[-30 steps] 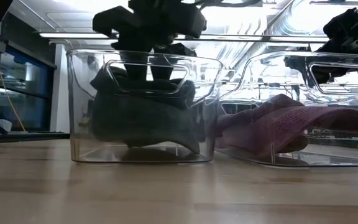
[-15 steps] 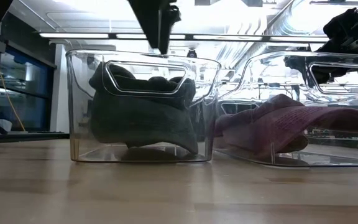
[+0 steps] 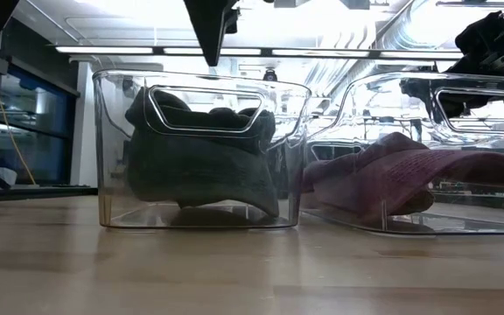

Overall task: Pick & Place hat
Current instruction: Put the red cap into the right transparent bin

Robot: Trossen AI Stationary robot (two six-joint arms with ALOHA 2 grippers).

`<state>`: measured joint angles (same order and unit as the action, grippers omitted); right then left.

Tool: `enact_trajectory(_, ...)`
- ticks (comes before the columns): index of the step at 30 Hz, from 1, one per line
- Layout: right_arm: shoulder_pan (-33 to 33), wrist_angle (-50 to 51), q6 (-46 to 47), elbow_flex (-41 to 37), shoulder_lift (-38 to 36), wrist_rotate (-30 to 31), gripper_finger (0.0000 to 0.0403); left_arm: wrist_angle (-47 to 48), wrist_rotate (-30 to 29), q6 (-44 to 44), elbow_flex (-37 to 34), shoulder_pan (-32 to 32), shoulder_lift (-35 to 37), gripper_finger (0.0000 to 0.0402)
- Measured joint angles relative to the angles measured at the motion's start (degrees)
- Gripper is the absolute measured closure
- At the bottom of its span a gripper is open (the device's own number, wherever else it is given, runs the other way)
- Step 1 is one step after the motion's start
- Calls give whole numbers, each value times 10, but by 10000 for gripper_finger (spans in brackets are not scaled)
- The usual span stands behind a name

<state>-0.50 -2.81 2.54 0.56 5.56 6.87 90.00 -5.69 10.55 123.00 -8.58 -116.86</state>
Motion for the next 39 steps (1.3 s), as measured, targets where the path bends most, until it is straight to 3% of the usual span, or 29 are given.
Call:
enact_trajectory(11, 0, 0, 0, 0, 0, 0, 394, 0, 25, 42, 0, 0, 0, 401)
enact_trajectory(23, 0, 0, 0, 0, 0, 0, 396, -17, -26, 205, -1, 46, 58, 401)
enact_trajectory(39, 0, -1, 0, 0, 0, 0, 397, -43, -95, 272, -1, 143, 100, 401)
